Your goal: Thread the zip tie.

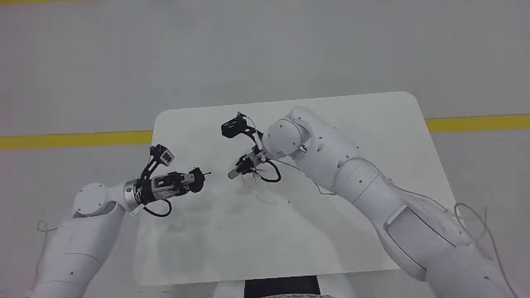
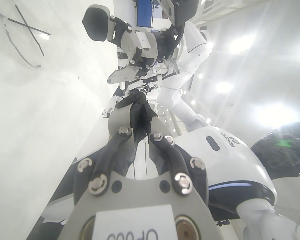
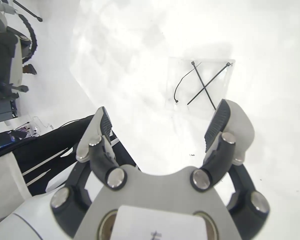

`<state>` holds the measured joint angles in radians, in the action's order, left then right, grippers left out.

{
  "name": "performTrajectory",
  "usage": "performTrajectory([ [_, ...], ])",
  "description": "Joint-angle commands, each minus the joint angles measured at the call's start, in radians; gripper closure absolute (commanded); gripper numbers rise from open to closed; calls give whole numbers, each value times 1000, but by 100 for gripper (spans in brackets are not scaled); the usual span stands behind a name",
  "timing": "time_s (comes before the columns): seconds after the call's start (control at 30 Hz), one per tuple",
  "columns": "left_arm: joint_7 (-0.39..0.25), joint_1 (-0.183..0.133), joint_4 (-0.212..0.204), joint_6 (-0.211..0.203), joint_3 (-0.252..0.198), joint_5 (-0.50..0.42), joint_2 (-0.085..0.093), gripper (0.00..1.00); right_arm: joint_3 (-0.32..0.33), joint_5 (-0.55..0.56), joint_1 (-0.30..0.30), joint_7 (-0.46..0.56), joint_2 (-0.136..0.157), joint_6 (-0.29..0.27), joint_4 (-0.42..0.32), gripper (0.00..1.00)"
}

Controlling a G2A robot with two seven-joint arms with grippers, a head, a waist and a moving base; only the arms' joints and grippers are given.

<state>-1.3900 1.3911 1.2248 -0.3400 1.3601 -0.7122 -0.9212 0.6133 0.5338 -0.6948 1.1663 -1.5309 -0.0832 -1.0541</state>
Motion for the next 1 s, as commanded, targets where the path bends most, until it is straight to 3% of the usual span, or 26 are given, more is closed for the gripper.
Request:
performTrajectory([
  [0.0,0,0,0,0,0,0,0,100,-15,23,9,19,-5,25,-8,0],
  [0.17,0,0,0,0,0,0,0,100,-70,16,60,64,-44,80,31,0],
  [0.47,0,0,0,0,0,0,0,100,-151,-68,134,51,-144,137,213,0],
  [0.9,0,0,0,0,0,0,0,100,-159,-41,125,41,-151,154,223,0],
  [0.93,0,0,0,0,0,0,0,100,-159,-40,126,42,-153,159,227,11],
  [0.97,0,0,0,0,0,0,0,100,-161,-38,128,46,-156,166,233,52],
])
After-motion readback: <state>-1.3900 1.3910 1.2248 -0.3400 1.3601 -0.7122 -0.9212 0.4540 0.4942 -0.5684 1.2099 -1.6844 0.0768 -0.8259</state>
